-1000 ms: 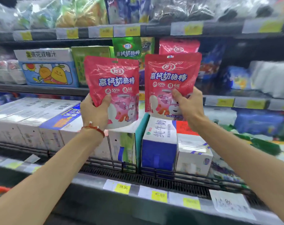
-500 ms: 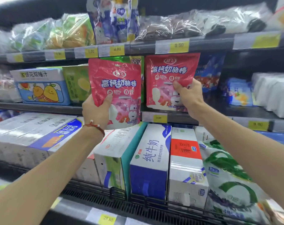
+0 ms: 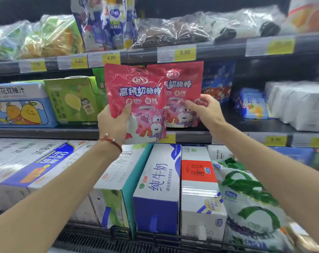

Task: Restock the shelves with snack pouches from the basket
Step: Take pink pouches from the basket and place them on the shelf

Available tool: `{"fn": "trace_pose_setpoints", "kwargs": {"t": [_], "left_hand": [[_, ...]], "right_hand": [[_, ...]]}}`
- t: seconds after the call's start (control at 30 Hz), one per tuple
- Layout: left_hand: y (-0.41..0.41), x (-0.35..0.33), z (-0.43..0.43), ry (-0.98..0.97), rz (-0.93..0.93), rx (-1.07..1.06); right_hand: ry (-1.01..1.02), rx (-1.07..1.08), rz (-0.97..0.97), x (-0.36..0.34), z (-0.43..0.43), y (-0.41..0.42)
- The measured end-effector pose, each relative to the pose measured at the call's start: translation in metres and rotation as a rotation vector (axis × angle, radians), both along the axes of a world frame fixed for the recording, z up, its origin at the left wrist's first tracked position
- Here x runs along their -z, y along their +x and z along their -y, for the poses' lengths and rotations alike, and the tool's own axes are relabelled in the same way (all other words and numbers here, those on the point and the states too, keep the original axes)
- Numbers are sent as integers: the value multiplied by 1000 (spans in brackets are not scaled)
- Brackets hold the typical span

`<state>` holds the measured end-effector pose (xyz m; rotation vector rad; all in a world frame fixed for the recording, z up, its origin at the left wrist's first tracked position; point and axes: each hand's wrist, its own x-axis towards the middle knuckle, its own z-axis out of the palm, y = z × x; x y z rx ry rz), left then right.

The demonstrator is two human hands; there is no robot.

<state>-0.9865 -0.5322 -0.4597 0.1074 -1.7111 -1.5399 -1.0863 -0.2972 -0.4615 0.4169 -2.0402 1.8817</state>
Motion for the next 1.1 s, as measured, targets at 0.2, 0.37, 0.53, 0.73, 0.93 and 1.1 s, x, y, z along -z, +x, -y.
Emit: {"fn": "trace_pose_setpoints", "kwargs": {"t": [0.2, 0.37, 0.53, 0.73, 0.93, 1.1], "left_hand": [[-23, -3, -46, -10, -19, 154], [-44, -5, -67, 36, -36, 250], [-65, -10, -68, -49, -51, 151], [-70, 4, -62, -154, -52, 178], [-62, 32, -42, -468, -103, 174], [-66, 26, -36, -616, -83, 76]], "right_hand": [[402, 265, -131, 12, -31, 28], [659, 274, -217, 24, -50, 42], [674, 170, -192, 28, -51, 47], [689, 155, -199, 26, -39, 47], [654, 275, -307, 31, -27, 42], [645, 263, -362, 27, -9, 37]]}}
